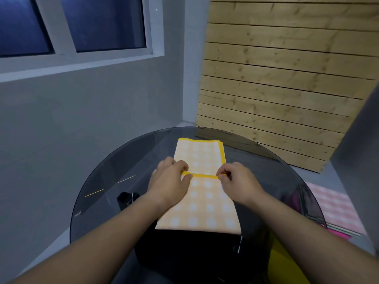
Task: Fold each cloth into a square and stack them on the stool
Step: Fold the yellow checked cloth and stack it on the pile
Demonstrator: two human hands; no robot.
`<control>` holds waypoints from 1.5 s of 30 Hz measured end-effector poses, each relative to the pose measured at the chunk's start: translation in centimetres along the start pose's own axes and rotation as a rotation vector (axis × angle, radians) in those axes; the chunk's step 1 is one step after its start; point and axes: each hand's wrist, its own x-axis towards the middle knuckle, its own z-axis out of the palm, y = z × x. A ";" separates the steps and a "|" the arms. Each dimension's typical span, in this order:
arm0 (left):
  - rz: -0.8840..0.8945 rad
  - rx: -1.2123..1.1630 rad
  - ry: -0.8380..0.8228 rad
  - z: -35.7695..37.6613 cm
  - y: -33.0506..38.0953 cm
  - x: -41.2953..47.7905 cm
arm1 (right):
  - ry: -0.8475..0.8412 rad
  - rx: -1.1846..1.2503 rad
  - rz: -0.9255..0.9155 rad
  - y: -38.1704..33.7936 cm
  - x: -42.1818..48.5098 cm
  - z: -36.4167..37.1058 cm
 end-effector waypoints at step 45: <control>0.197 0.305 -0.393 -0.6 -1.0 -6.0 | -0.464 -0.472 -0.146 -1.2 -8.8 -0.8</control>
